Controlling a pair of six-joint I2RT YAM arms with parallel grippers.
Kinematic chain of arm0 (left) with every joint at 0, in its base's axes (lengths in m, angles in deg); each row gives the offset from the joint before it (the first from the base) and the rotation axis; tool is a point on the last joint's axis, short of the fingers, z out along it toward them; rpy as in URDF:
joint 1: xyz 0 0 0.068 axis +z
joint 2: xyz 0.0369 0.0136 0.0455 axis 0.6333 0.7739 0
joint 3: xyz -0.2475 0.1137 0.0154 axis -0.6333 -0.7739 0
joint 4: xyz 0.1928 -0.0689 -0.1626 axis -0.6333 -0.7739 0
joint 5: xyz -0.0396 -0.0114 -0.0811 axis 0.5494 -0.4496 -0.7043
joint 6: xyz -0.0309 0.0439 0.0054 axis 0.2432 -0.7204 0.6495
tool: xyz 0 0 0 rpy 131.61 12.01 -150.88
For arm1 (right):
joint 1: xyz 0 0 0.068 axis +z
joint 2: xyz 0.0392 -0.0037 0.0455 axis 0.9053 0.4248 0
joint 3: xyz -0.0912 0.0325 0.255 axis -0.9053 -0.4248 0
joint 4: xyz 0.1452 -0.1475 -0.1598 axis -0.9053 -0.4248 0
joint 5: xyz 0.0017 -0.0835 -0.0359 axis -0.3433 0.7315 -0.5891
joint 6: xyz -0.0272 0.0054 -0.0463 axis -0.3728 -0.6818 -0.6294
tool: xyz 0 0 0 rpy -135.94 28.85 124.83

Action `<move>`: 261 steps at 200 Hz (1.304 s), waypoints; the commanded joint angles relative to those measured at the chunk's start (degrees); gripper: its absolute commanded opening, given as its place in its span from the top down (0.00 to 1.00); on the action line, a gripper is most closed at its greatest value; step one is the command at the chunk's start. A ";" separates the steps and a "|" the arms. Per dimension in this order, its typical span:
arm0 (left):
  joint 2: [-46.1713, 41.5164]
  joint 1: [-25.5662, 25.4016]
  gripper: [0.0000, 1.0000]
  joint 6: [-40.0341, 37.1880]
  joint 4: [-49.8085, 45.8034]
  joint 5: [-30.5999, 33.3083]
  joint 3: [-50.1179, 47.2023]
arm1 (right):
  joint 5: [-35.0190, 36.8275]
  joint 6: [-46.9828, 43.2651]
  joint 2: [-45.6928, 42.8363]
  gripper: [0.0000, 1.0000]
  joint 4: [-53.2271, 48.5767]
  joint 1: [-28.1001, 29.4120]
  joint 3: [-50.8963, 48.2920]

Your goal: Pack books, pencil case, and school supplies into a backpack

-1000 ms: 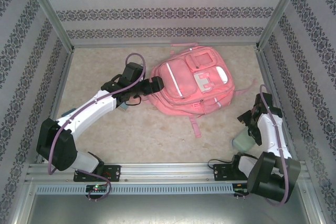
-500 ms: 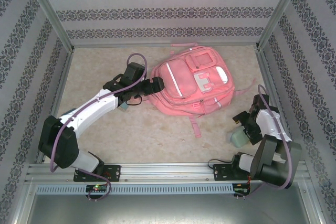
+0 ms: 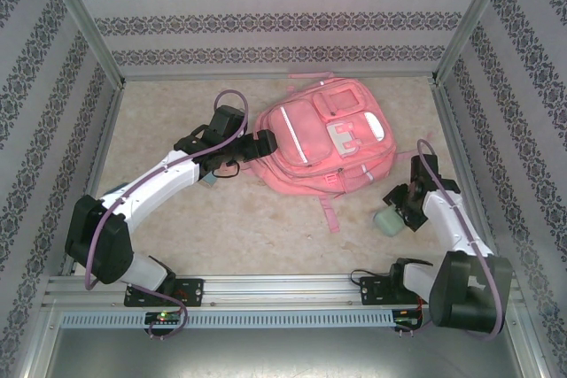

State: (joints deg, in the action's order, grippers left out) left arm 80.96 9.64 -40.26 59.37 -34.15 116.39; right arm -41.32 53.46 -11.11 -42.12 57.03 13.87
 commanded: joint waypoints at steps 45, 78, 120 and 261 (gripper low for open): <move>-4.60 -0.43 0.08 -0.08 -2.29 5.02 -0.53 | 10.17 5.70 -0.41 0.32 -1.34 27.32 7.69; -11.18 -0.27 0.08 1.25 -4.86 13.85 -3.31 | 16.95 4.94 10.65 0.31 0.16 45.66 17.97; -17.62 0.09 0.08 2.31 -11.55 21.28 -4.71 | 15.70 0.82 27.43 0.30 2.22 58.12 32.81; -39.66 0.90 0.07 11.65 -28.31 35.01 -14.07 | 7.14 -4.93 54.75 0.19 1.20 66.81 55.50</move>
State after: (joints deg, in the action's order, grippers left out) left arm 42.27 10.15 -30.34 35.44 -0.29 103.48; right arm -33.71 50.42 41.13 -38.30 123.27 65.65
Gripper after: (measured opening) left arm 0.927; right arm 0.773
